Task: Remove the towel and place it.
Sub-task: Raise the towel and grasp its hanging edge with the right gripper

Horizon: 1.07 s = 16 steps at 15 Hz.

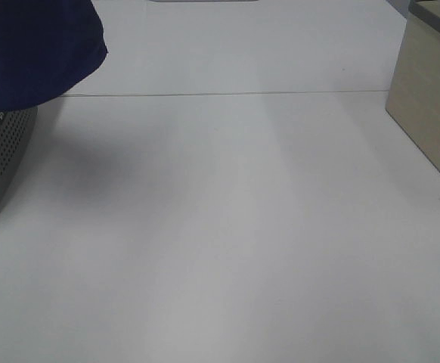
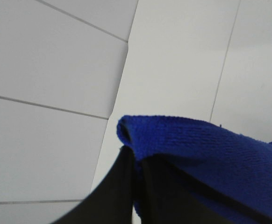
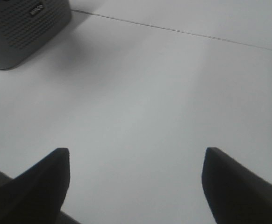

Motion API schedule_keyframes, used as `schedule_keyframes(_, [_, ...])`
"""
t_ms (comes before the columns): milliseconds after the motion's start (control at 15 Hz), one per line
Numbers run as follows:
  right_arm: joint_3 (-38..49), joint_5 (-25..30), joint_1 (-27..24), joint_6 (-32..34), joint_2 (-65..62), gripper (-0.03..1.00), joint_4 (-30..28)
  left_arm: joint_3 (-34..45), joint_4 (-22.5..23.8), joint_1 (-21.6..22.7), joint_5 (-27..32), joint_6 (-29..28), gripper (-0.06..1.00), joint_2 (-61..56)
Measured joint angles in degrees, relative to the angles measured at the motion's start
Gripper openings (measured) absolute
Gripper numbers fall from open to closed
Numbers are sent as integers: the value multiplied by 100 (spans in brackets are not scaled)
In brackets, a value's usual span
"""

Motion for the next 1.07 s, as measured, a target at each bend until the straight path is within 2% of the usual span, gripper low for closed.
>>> schedule_keyframes(67, [0,-86,0,-854,435,77,550,0,0,-321,0,34,1,0])
schedule_keyframes(133, [0,-138,0,-1289,682,77,871,0,0,-481,0,40,1,0])
schedule_keyframes(400, [-6,-189,0,-4652,2704,77,3478,0,0,-1318,0,103,1,-6])
schedule_keyframes(467, [-23,-57,0,-5426,3249,77,4091,0,0,-1427,0,103,1,-6])
schedule_keyframes(600, [-166,544,0,-6675,4217,77,5151,0,0,-1518,0,103,1,-6])
schedule_keyframes(733, [-435,1180,0,-7489,5185,77,5632,0,0,-1518,0,109,1,-6])
schedule_keyframes(800, [-819,1684,0,-7821,6050,77,5718,0,-52,-1518,0,120,1,-6])
schedule_keyframes(933, [-1197,1805,0,-7861,6583,77,5730,0,-69,-1518,0,120,1,-6])
schedule_keyframes(1067, [-1656,1816,275,-7815,7122,77,5718,0,-69,-1518,0,120,1,-6])
